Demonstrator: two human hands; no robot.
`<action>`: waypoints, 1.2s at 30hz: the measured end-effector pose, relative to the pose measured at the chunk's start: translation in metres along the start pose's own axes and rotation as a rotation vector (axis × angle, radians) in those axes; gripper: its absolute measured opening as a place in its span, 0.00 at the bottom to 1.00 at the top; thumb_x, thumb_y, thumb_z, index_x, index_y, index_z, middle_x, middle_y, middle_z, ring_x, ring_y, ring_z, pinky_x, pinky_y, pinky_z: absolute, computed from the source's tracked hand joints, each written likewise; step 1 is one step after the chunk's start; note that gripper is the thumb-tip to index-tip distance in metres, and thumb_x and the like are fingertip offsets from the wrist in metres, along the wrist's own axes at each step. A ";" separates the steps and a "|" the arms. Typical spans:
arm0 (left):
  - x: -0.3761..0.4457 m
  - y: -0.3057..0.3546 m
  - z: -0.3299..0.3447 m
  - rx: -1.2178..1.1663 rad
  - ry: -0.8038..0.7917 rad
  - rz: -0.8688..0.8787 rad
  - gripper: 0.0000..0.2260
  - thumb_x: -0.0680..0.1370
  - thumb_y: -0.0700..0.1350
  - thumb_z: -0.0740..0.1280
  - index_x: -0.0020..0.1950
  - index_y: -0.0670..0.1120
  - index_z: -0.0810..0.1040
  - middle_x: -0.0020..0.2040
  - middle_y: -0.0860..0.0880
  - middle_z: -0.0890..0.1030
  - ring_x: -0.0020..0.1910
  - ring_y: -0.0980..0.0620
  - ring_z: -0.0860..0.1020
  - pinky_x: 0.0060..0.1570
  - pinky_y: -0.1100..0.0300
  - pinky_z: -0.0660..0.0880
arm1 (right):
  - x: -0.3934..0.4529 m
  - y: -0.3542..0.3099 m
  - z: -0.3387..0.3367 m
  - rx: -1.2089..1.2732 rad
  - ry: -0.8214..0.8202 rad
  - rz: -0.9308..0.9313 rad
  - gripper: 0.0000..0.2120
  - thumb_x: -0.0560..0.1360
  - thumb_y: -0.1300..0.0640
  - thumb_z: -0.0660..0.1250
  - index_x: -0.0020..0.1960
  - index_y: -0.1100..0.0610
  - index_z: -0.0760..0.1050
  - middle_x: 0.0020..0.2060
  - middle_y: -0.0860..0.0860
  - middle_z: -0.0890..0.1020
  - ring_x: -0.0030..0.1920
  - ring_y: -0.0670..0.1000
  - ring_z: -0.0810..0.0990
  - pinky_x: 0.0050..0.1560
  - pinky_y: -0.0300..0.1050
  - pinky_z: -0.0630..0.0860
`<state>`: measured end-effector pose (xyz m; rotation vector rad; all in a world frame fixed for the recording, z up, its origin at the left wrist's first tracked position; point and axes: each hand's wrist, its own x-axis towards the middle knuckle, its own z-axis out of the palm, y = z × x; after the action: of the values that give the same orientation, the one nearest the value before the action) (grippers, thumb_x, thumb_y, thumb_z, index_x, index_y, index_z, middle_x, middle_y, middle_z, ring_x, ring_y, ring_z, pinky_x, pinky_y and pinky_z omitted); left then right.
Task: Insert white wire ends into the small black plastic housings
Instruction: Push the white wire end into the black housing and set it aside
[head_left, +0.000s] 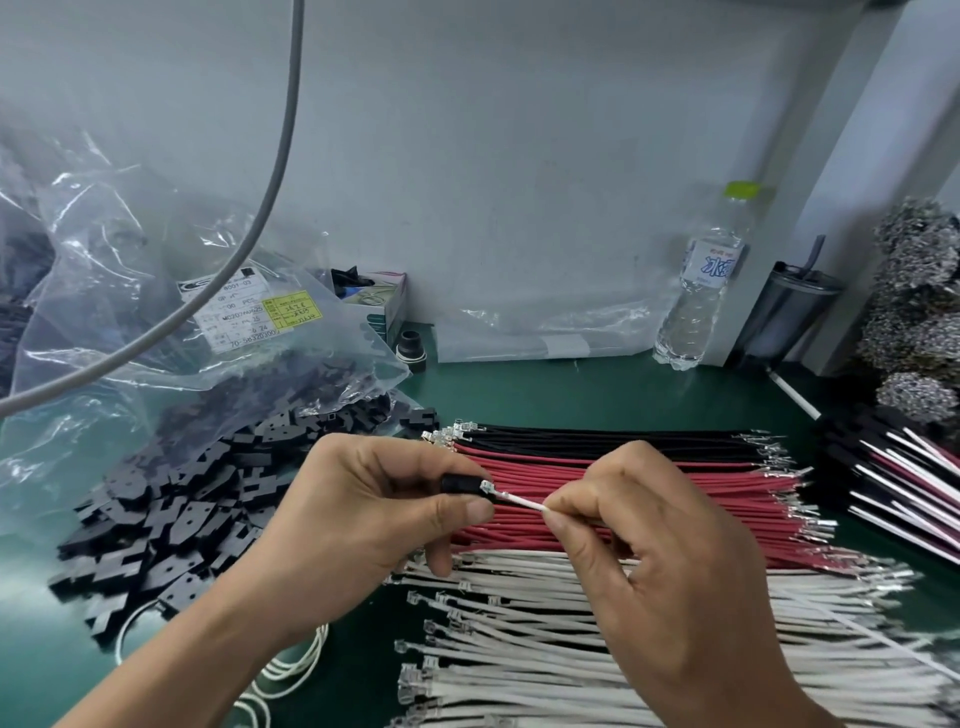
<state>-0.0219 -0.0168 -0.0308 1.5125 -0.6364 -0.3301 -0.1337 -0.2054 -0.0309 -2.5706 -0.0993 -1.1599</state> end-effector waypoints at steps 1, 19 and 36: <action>0.000 0.001 0.000 0.007 -0.001 0.004 0.10 0.65 0.46 0.80 0.45 0.47 0.89 0.33 0.42 0.85 0.26 0.51 0.80 0.26 0.67 0.72 | 0.001 0.001 -0.001 -0.029 0.000 -0.027 0.06 0.76 0.51 0.70 0.43 0.50 0.82 0.40 0.42 0.77 0.35 0.44 0.75 0.32 0.39 0.73; -0.004 0.004 0.006 0.013 -0.032 0.028 0.09 0.67 0.44 0.80 0.46 0.47 0.89 0.33 0.42 0.85 0.27 0.52 0.81 0.27 0.68 0.73 | 0.003 0.003 -0.005 0.227 -0.095 0.129 0.03 0.73 0.51 0.71 0.41 0.48 0.82 0.40 0.41 0.77 0.40 0.46 0.79 0.35 0.40 0.75; -0.006 0.010 0.010 0.117 0.011 0.090 0.08 0.63 0.45 0.80 0.42 0.51 0.90 0.31 0.42 0.85 0.25 0.50 0.82 0.28 0.68 0.76 | 0.001 0.006 -0.003 0.189 -0.051 0.113 0.05 0.75 0.50 0.71 0.41 0.48 0.82 0.40 0.42 0.78 0.39 0.44 0.78 0.35 0.36 0.73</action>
<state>-0.0340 -0.0207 -0.0227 1.5907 -0.7233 -0.2186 -0.1338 -0.2120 -0.0294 -2.4073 -0.0708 -0.9948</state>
